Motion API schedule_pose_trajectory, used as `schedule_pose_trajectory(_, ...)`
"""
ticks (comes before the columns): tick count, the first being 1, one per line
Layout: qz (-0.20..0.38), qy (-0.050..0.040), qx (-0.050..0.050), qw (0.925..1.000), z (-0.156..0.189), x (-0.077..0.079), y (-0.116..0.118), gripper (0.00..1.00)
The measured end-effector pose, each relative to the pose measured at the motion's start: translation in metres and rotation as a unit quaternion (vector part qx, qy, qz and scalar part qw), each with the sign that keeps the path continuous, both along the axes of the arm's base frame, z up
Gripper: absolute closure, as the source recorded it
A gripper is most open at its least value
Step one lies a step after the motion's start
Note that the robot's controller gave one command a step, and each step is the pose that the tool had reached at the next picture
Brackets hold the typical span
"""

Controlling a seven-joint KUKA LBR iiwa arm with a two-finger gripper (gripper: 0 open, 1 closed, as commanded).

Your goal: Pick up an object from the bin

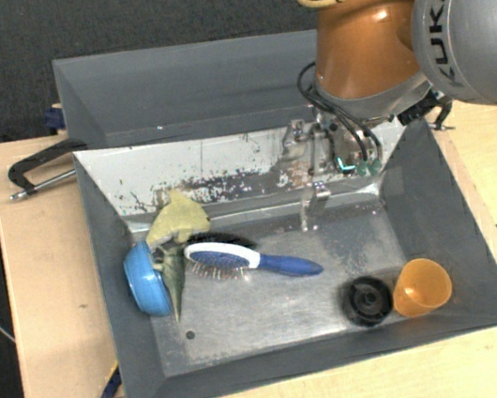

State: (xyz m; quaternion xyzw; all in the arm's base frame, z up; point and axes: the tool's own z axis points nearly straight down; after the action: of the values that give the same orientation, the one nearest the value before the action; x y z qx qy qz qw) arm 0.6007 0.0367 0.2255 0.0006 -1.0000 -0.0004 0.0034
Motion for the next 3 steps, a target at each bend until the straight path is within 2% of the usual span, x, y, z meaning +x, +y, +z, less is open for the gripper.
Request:
schedule_pose_trajectory(1, 0.009, -0.0056, 0.001, 0.9999, -0.153, -0.003, 0.053, 0.0)
schedule_pose_trajectory(2, -0.047, -0.0047, 0.0, 0.9989, -0.109, -0.019, 0.02, 0.0)
schedule_pose_trajectory(3, -0.099, -0.0046, 0.001, 0.9951, -0.152, -0.005, 0.032, 0.0)
